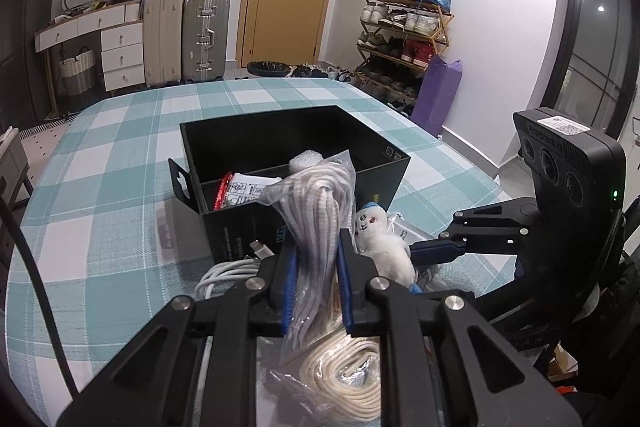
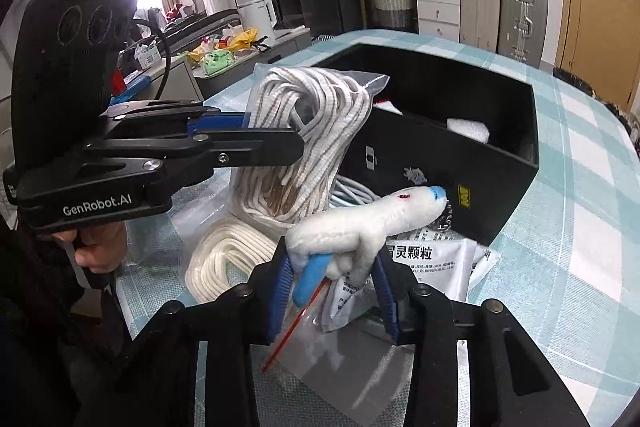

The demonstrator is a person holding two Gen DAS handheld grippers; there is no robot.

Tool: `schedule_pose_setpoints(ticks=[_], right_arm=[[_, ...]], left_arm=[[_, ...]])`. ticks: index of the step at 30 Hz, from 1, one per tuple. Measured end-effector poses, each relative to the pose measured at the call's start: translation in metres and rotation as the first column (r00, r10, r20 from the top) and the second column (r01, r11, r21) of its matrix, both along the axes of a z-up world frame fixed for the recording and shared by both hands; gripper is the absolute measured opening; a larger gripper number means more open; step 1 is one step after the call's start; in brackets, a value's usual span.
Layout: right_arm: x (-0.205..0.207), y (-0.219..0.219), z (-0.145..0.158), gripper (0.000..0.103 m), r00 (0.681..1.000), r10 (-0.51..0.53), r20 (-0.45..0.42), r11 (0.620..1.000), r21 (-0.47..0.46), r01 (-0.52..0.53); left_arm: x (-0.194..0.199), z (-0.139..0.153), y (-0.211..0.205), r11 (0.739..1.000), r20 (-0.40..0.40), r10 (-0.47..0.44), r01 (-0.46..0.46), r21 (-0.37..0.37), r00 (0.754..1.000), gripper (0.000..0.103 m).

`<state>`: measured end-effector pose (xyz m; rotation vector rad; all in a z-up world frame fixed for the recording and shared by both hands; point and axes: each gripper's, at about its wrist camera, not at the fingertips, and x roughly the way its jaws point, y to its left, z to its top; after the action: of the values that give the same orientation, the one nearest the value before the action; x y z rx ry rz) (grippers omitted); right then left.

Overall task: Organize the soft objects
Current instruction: 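Lift the plush toy and bagged rope and lower both into the black box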

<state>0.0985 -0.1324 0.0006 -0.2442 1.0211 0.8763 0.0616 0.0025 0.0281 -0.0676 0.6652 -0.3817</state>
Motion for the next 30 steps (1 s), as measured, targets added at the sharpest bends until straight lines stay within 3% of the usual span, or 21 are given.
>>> schedule_pose_setpoints(ticks=[10,30], right_arm=[[-0.006,-0.007,0.015,0.036,0.998,0.021,0.053,0.999,0.026,-0.022],[-0.007,-0.031,0.065,0.036,0.981,-0.06,0.185,0.991,0.132,0.036]], left_arm=[[-0.008,0.017,0.003,1.0,0.046,0.008,-0.007,-0.01,0.999,0.015],[-0.01,0.049,0.018,0.995,0.134,0.093,-0.088,-0.041,0.987,0.015]])
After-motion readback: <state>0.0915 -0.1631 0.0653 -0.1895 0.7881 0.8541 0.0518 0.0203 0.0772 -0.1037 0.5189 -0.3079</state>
